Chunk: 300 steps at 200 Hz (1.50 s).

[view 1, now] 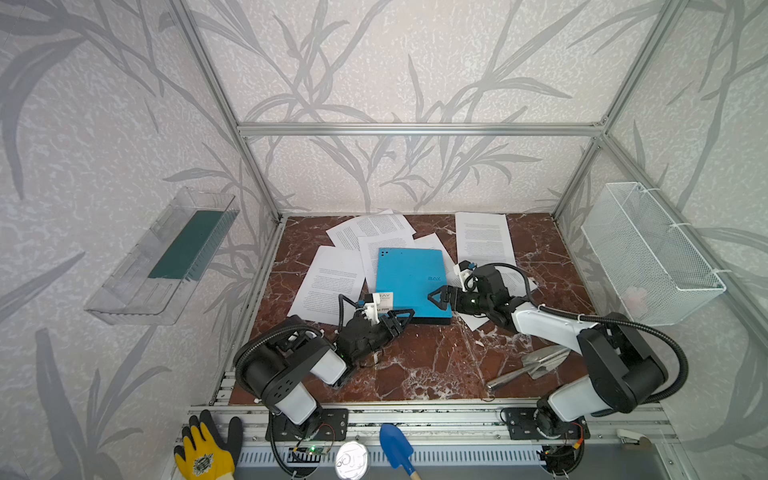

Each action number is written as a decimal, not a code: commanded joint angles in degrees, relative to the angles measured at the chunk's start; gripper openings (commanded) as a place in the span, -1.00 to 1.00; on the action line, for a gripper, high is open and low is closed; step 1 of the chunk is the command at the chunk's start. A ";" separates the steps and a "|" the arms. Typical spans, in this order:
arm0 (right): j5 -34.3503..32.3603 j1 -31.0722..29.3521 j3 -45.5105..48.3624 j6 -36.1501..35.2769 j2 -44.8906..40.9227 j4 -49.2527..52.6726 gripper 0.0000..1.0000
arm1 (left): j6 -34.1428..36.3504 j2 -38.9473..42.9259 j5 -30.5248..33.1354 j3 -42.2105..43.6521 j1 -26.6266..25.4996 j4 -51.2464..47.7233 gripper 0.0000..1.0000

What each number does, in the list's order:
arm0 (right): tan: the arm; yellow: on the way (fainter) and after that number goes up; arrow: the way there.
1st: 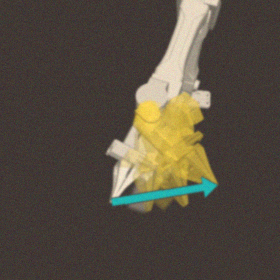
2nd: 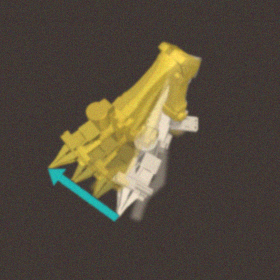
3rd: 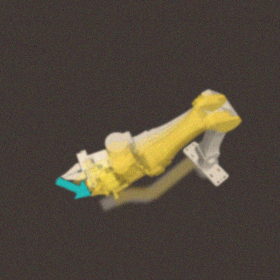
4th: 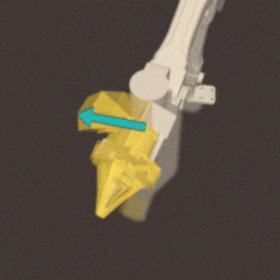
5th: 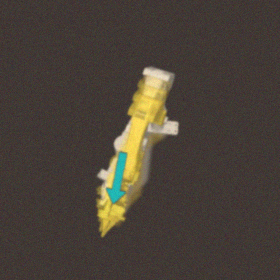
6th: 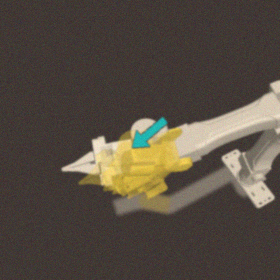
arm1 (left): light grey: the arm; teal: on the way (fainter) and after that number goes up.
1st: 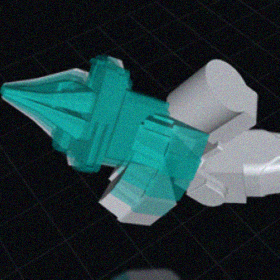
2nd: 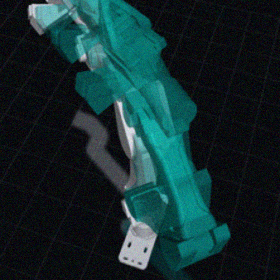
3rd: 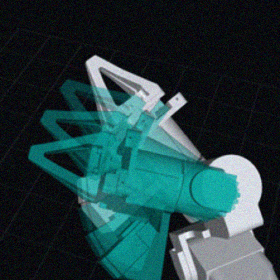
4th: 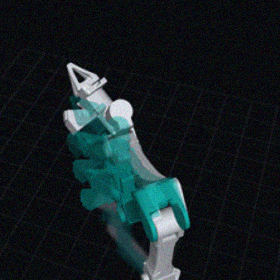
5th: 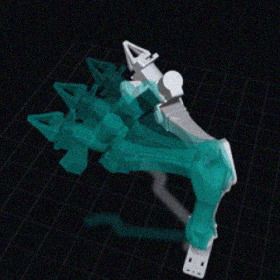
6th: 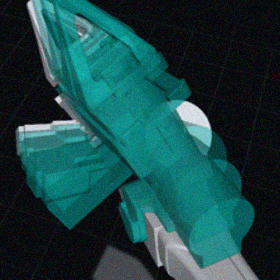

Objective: Put the files into the folder

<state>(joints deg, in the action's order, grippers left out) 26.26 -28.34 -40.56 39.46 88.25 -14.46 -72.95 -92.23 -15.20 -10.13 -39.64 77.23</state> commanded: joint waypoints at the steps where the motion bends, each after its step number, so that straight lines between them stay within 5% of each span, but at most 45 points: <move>1: 3.10 0.30 -1.92 2.44 2.87 -4.66 0.98 | 0.48 1.35 -0.69 -0.14 -0.22 3.78 0.22; 103: 8.37 3.20 -2.99 9.30 13.44 -23.14 0.90 | 0.92 1.84 -2.48 -0.54 -0.48 3.76 0.22; 153: 9.57 3.29 -3.96 13.45 17.92 -32.51 0.48 | 1.59 -0.52 -6.97 -3.50 -0.36 3.12 0.22; 176: 10.36 3.22 -4.36 15.64 20.55 -37.21 0.12 | 2.76 -0.38 -9.42 -5.60 -0.28 -0.58 0.20; 217: 10.33 3.20 -4.71 17.59 23.98 -41.90 -0.25 | 12.12 12.96 -7.12 -10.17 0.33 -28.36 0.19; 248: 10.66 3.24 -5.15 17.66 25.10 -42.29 -0.26 | 20.53 32.12 12.87 -14.79 1.31 -65.04 0.28; 265: 10.83 3.22 -5.32 17.80 25.61 -42.57 -0.29 | 22.98 38.46 18.45 -17.17 5.69 -78.72 0.29; 300: 11.18 3.16 -5.68 17.78 26.10 -42.70 -0.32 | 24.31 37.86 11.31 -17.35 20.42 -84.54 0.30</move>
<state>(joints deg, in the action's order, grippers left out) 36.32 -25.06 -44.62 57.30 113.32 -54.28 -52.29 -51.94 -4.01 -27.81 -26.92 8.27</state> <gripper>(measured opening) 0.346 0.647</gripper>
